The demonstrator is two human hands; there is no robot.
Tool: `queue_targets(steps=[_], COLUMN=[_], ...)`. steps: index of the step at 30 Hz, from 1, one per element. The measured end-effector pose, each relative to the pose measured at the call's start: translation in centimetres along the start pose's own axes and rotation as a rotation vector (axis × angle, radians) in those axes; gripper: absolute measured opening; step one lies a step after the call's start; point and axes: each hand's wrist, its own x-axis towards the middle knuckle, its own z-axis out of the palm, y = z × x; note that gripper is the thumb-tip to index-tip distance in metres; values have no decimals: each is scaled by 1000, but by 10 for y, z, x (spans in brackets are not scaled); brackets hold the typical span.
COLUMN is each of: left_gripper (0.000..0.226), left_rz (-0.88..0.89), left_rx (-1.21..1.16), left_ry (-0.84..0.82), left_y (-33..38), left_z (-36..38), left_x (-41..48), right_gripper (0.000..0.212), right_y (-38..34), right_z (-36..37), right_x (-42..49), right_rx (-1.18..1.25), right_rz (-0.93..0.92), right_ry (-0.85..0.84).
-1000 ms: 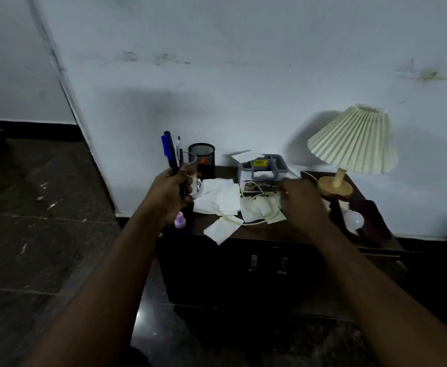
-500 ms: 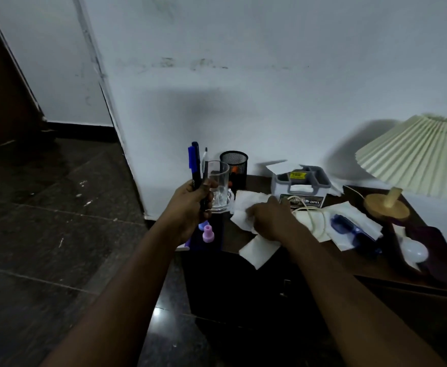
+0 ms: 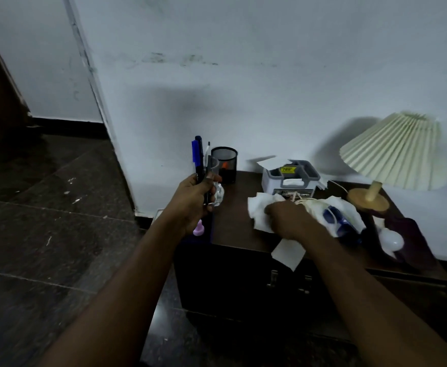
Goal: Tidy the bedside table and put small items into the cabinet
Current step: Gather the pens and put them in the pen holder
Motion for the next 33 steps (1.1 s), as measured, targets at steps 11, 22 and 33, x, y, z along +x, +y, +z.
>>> queue_targets(steps=[11,22,33], left_gripper=[22,24,19], left_rz=[-52,-101,-307], left_rx=[144,92,216], left_ry=[-70,-83,-222], left_y=[-25,-25,-41], left_z=[28,24,59], left_x=[1,8,-10], right_gripper=[55,68,33], right_y=[-47,0,-1], right_z=[30,43,-18], right_x=[25,-18,-29], right_rx=[131,92,1118], right_rz=[-136,-69,1], right_ry=[-125,-102,429])
